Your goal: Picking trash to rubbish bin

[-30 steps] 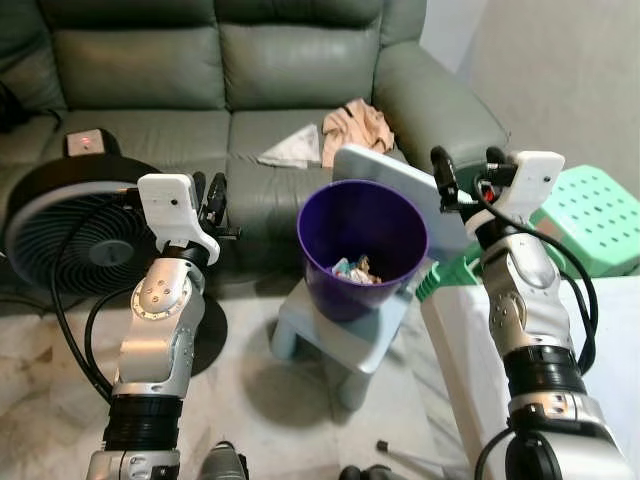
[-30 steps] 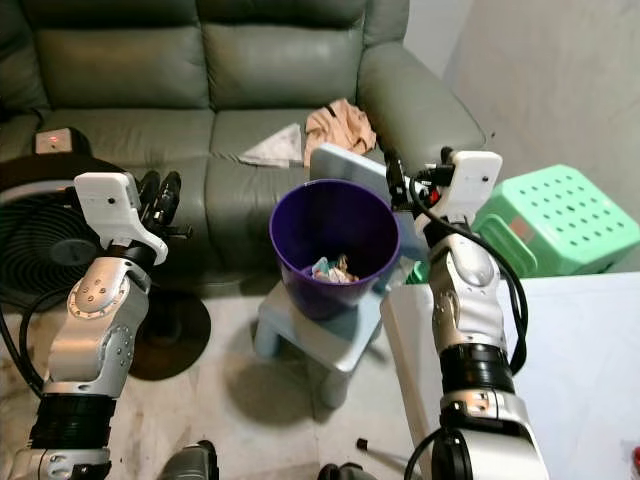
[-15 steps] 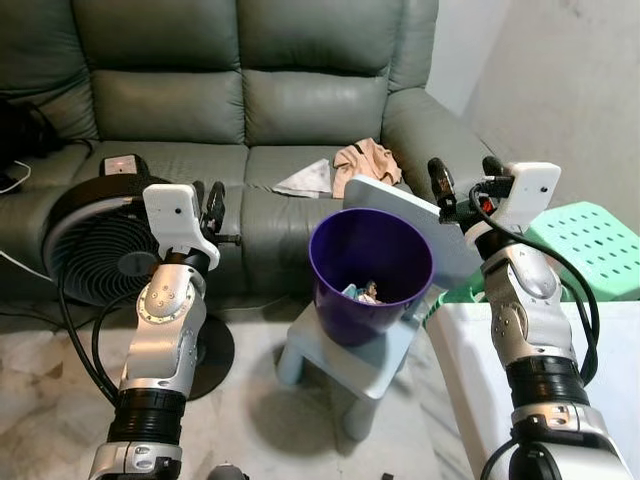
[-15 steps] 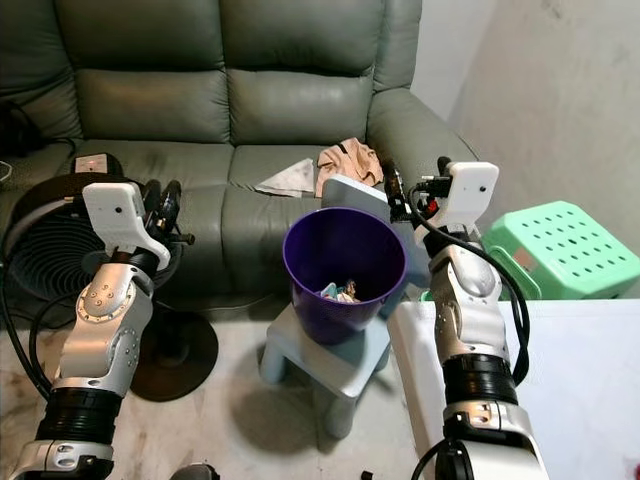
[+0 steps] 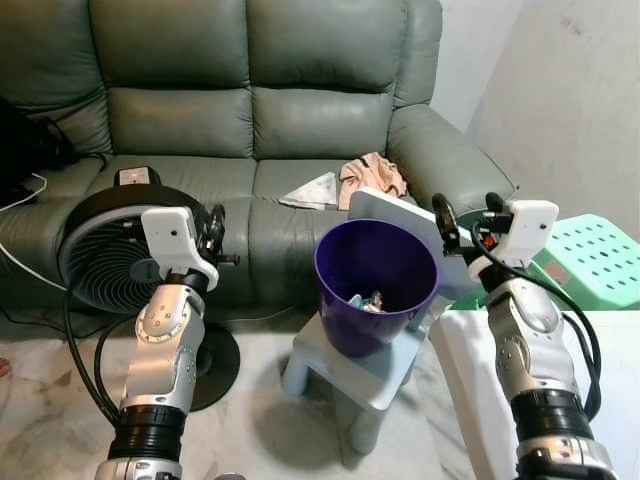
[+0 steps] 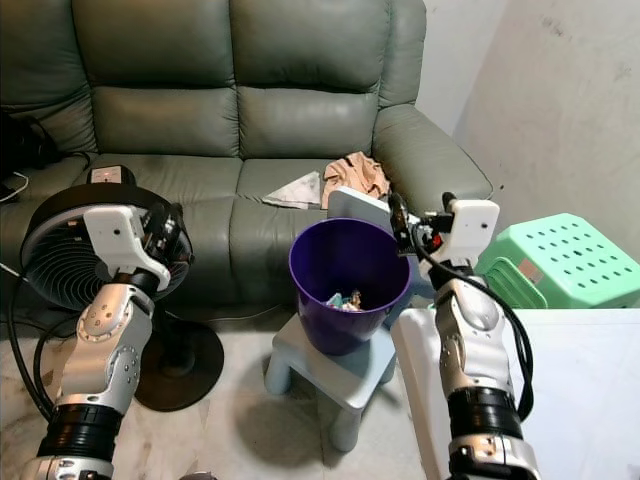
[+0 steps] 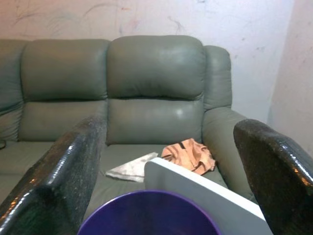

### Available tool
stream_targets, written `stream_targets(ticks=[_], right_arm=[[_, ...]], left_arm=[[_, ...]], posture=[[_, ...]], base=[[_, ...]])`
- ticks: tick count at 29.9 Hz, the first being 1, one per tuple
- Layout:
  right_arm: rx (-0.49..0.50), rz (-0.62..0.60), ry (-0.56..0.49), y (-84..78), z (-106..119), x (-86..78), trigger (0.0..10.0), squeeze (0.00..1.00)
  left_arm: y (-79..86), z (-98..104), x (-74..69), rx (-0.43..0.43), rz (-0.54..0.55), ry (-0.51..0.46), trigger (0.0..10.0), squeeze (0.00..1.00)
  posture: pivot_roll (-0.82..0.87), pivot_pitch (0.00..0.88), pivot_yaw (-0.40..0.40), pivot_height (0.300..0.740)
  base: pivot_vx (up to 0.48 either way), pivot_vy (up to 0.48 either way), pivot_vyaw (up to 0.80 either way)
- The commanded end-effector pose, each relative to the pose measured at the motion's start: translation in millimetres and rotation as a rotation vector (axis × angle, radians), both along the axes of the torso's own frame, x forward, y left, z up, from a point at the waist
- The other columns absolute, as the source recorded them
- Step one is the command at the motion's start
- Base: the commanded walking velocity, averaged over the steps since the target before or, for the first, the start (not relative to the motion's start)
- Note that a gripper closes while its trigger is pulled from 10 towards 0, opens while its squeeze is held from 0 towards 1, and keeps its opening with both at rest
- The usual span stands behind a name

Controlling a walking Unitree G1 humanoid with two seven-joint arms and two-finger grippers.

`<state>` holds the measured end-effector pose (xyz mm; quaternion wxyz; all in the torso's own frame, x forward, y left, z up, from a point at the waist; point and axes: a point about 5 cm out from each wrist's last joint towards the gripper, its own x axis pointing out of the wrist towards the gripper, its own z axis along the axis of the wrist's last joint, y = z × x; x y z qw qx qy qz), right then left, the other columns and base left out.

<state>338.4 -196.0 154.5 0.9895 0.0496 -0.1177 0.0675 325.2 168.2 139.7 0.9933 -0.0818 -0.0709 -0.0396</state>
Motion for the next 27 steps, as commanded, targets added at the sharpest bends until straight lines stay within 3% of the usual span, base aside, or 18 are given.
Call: stream_targets(ticks=[1,19,27], right_arm=[[-0.001,0.000,-0.024,2.2,3.7,-1.9,10.0,0.00],[-0.015,-0.006,0.015,16.3,-1.6,-3.8,10.0,0.00],[-0.002,-0.026,0.043,15.6,-2.7,-2.0,10.0,0.00]], left_arm=[[1.7,0.3,-1.5,-0.010,-0.007,0.003,10.0,0.00],[9.2,3.3,7.2,-0.005,0.016,0.006,10.0,0.00],[0.2,2.7,10.2,-0.002,-0.005,0.012,10.0,0.00]], posture=[[0.16,0.000,-0.051,0.740],[0.13,0.000,-0.045,0.740],[0.12,0.000,-0.043,0.740]], base=[[0.000,0.000,0.00],[0.000,0.000,0.00],[0.000,0.000,-0.72]])
